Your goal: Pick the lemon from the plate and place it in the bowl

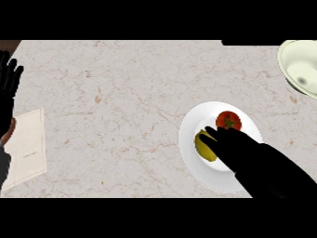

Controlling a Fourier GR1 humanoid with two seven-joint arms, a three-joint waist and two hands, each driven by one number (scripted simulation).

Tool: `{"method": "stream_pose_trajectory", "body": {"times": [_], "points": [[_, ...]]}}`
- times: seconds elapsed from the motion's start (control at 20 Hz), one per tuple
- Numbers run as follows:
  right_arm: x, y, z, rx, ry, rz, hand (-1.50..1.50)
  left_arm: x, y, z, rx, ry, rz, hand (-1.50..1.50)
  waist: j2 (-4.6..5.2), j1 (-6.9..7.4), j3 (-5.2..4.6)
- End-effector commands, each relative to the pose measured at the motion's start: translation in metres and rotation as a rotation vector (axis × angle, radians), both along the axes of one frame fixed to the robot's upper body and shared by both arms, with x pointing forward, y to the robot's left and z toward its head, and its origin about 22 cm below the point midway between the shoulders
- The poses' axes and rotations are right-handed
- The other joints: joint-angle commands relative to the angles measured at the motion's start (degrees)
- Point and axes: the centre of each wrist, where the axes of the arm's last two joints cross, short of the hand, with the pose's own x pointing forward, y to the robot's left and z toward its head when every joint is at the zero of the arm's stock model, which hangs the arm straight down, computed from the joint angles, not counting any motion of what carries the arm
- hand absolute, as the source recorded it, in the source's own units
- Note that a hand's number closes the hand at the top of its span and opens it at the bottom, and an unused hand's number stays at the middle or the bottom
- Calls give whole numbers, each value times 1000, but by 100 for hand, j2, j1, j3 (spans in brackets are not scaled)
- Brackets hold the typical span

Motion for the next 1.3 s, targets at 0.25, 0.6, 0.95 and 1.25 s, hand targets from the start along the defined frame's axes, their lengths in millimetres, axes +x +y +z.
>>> {"method": "stream_pose_trajectory", "body": {"times": [0.25,0.6,0.95,1.25], "points": [[35,9,-57,-19,46,-40,-150,-4,-16,-3,-20,4,-3,0,4,17,4],[61,-13,-72,-48,46,-59,-150,1,7,0,-4,0,-18,0,9,5,2],[53,-16,-104,8,42,4,-150,3,0,2,4,3,-8,0,6,-8,3],[72,-30,-105,-10,22,14,-150,4,10,3,2,12,-6,0,5,-6,3]]}}
